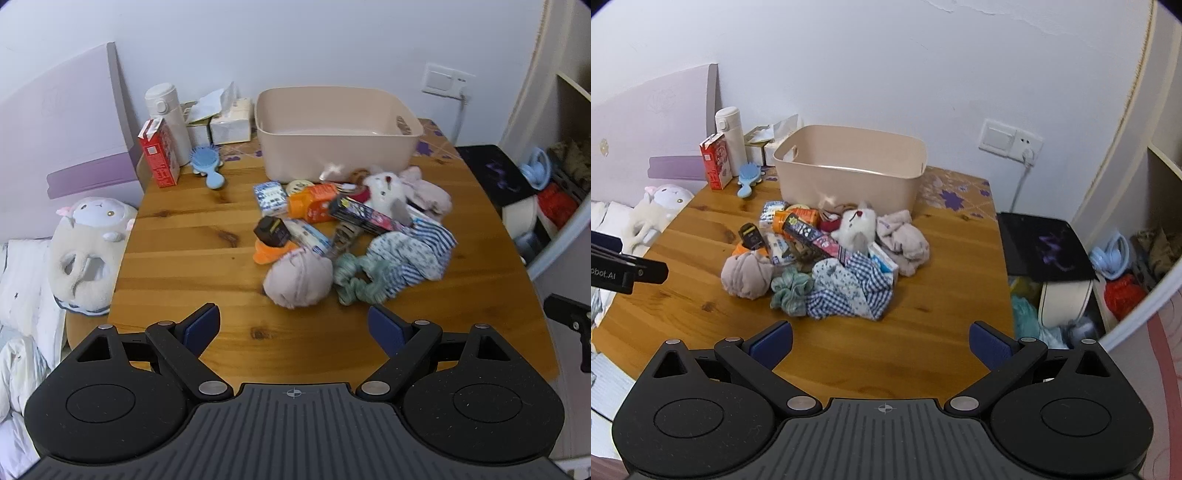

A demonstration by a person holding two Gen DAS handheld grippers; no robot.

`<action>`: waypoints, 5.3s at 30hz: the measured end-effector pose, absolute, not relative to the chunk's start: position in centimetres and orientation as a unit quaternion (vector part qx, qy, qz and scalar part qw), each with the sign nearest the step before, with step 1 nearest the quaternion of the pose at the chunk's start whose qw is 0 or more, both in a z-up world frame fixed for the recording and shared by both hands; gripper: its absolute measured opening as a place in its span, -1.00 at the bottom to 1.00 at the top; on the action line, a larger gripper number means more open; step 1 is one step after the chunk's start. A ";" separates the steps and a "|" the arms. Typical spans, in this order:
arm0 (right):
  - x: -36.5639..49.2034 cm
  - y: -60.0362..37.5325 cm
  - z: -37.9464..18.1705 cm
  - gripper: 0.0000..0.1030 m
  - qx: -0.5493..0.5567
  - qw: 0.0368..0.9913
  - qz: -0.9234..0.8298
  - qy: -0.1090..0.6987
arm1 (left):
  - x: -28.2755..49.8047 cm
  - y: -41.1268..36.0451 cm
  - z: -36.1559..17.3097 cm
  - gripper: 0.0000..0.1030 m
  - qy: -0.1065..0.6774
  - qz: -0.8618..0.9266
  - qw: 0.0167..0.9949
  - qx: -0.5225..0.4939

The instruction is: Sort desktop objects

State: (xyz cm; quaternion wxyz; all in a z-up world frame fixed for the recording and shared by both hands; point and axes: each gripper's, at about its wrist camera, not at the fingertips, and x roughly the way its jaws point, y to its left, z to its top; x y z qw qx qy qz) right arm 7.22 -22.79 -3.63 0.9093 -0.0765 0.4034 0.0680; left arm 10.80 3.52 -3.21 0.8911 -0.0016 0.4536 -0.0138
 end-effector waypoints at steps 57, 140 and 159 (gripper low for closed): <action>25.9 -19.7 -20.9 0.63 -0.104 0.839 0.159 0.509 | 28.2 2.2 -19.8 0.44 0.579 -0.029 0.813 -0.056; 44.7 -21.3 -13.7 -0.59 -0.110 0.890 0.171 0.409 | 48.8 4.7 -12.6 -0.03 0.483 0.026 0.870 -0.089; 41.2 -21.9 -10.6 0.75 -0.089 0.909 0.136 0.384 | 45.2 7.0 -8.9 0.51 0.425 0.037 0.899 -0.103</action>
